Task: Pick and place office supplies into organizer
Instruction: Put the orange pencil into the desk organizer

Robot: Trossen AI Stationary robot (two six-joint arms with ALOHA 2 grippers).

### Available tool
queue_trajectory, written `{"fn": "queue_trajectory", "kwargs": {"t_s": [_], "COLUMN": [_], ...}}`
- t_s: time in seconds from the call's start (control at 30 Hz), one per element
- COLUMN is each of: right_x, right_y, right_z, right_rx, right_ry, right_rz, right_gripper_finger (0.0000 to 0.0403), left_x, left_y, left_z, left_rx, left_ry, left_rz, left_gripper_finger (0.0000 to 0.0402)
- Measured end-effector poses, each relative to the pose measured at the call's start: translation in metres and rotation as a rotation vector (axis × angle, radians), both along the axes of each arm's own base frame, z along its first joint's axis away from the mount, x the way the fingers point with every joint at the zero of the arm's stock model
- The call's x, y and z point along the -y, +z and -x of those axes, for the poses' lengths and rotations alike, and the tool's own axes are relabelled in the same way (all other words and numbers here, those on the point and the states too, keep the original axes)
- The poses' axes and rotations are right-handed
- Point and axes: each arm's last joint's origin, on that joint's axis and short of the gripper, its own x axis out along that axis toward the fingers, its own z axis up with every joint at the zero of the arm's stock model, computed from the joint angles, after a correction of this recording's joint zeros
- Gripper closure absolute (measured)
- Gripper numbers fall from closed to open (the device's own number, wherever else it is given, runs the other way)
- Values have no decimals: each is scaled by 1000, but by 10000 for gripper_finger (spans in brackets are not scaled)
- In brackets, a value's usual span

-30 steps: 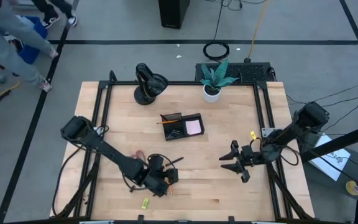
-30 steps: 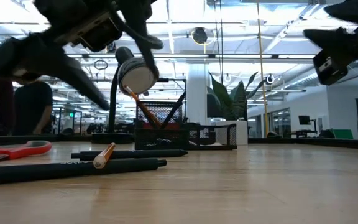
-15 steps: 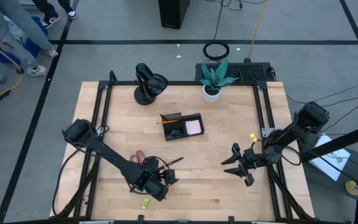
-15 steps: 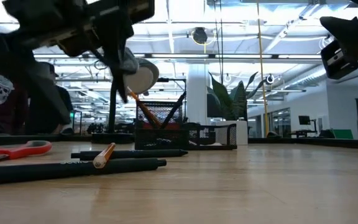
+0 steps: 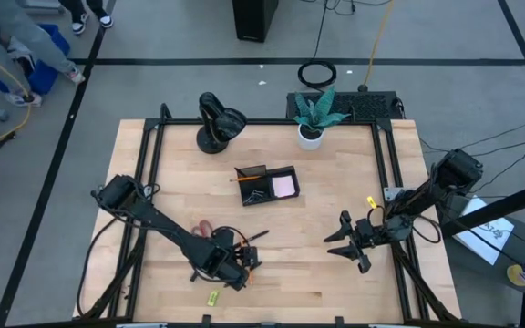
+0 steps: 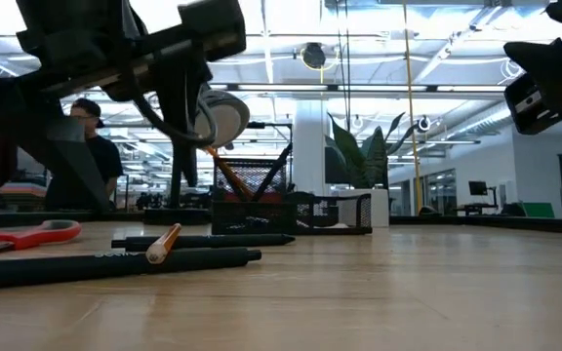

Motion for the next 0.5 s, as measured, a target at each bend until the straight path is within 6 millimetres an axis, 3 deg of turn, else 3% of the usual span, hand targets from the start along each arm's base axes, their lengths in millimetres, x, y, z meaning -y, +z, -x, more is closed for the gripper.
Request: {"fn": "queue_trajectory", "kwargs": {"t_s": [0.5], "right_x": [-2], "right_y": [-1], "right_z": [1], "right_rx": [-3], "right_ry": [8], "right_rz": [15], "right_gripper_finger": [259], "left_x": [-3], "left_y": [-26], "left_z": [-16], "left_rx": [-49], "left_ry": [-35], "left_rz": [81], "left_gripper_finger": [129]}}
